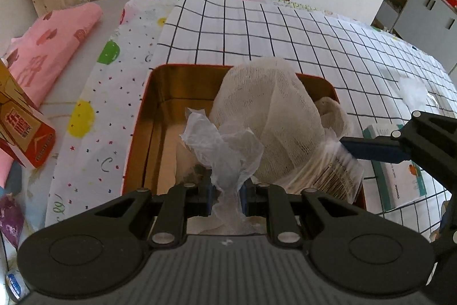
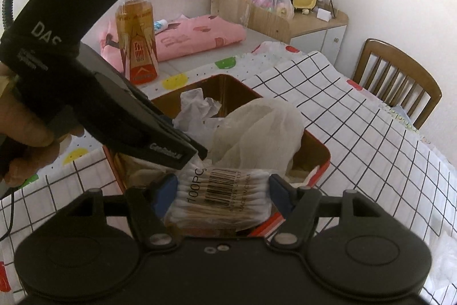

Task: Organize soft objects
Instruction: 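Carry the swab pack and plastic bag with both tools over the tin box, then open both tools to release the swab pack and plastic bag into the tin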

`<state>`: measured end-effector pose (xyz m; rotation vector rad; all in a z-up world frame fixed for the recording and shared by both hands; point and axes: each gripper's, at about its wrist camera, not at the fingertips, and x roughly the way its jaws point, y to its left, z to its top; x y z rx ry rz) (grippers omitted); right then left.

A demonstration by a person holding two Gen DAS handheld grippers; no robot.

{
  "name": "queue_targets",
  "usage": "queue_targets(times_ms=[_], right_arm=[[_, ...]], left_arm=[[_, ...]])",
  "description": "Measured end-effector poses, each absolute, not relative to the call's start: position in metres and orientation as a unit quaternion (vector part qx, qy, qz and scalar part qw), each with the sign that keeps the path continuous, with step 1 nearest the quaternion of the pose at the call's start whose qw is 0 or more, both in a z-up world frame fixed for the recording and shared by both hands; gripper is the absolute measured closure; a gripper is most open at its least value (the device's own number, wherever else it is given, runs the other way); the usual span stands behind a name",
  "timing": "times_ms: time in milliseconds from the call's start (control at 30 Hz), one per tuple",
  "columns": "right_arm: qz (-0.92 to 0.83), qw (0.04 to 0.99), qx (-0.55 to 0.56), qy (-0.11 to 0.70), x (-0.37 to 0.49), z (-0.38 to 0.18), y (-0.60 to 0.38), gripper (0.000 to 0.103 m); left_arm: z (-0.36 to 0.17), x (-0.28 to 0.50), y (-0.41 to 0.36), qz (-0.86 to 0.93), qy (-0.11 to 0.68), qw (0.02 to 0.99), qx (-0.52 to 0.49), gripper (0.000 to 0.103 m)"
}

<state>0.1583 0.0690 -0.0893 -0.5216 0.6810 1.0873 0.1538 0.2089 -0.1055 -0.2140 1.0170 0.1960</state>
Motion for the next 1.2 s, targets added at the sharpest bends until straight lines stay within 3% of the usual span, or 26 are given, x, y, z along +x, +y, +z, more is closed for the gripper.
queue_targets(times_ms=[267, 500, 633, 700, 767, 900, 1000, 1200], right_arm=[[0.508, 0.762, -0.254, 0.31, 0.154, -0.091, 0.07, 0.031], [0.513, 0.761, -0.251, 0.307, 0.151, -0.089, 0.068, 0.021], [0.517, 0.763, -0.242, 0.303, 0.15, -0.084, 0.065, 0.018], [0.519, 0.763, -0.236, 0.304, 0.149, -0.081, 0.063, 0.016], [0.522, 0.762, -0.229, 0.306, 0.149, -0.078, 0.06, 0.016], [0.524, 0.765, -0.219, 0.305, 0.149, -0.071, 0.055, 0.014], [0.524, 0.768, -0.21, 0.302, 0.148, -0.064, 0.048, 0.013], [0.518, 0.782, -0.182, 0.294, 0.148, -0.045, 0.028, 0.01]], left_arm=[[-0.107, 0.156, 0.21, 0.095, 0.489, 0.86, -0.11, 0.085], [-0.107, 0.154, 0.21, 0.097, 0.49, 0.859, -0.114, 0.083], [-0.105, 0.15, 0.212, 0.101, 0.485, 0.86, -0.119, 0.073], [-0.103, 0.146, 0.213, 0.103, 0.48, 0.863, -0.121, 0.063], [-0.1, 0.143, 0.213, 0.109, 0.473, 0.866, -0.119, 0.044], [-0.092, 0.135, 0.216, 0.108, 0.462, 0.871, -0.129, 0.043], [-0.083, 0.128, 0.213, 0.112, 0.451, 0.877, -0.119, 0.033], [-0.063, 0.11, 0.206, 0.116, 0.428, 0.89, -0.108, 0.032]])
